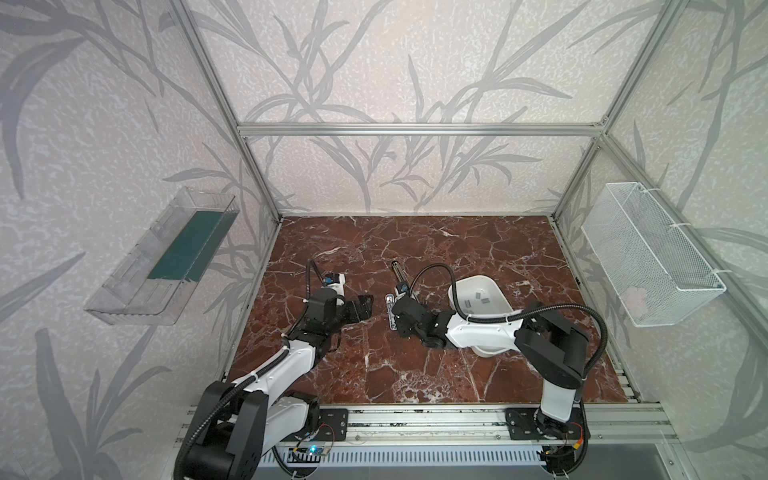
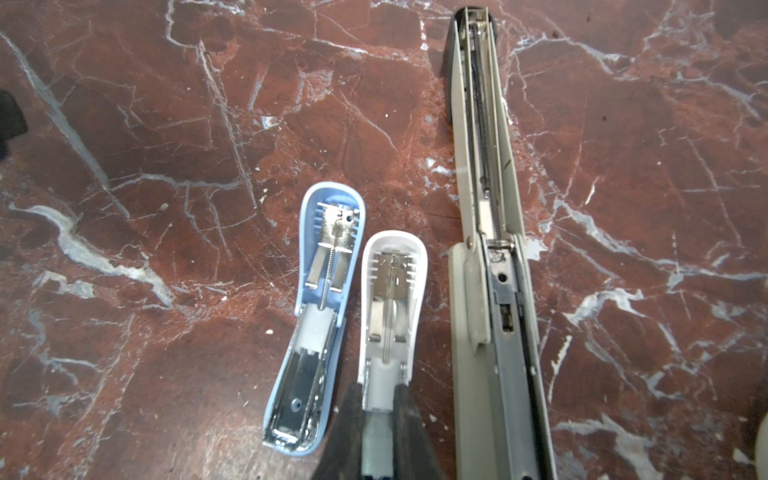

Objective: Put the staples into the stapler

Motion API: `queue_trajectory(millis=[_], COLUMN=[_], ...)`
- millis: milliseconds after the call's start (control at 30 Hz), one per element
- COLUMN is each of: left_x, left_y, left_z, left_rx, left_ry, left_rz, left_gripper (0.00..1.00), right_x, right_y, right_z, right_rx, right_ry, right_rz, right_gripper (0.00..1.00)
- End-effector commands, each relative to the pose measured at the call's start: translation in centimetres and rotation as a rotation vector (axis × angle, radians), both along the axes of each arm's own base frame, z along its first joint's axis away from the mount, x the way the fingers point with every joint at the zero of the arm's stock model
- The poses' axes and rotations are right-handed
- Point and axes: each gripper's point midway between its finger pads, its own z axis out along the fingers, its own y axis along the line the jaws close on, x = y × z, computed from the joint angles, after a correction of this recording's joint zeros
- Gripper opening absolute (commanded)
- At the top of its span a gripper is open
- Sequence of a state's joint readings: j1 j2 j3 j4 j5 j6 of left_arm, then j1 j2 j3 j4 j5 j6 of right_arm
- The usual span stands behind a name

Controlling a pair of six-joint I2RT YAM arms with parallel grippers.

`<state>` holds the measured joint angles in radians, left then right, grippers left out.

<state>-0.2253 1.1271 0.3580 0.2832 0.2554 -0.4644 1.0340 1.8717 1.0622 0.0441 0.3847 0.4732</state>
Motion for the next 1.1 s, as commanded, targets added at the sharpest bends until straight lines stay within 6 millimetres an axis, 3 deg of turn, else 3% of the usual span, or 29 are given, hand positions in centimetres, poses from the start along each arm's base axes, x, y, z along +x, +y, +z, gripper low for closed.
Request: queue_trajectory(millis=[0, 1067], left_x=[0.3, 0.1], left_y=[0.1, 0.0], left_z=[0.9, 0.9], left_rx=[0.004, -0.001], left_ry=[-0.037, -0.044], left_rz=[0.006, 0.0], left_gripper=[0.99, 0.99], right_x=[-0.1, -1.5], right_y=[-0.8, -1.7], right_z=[-1.0, -0.8], right_rx=[-0.024, -0.014], right_ry=[0.013, 0.071], right_rz=[-0.019, -0.037], right_gripper=[0.05, 0.03])
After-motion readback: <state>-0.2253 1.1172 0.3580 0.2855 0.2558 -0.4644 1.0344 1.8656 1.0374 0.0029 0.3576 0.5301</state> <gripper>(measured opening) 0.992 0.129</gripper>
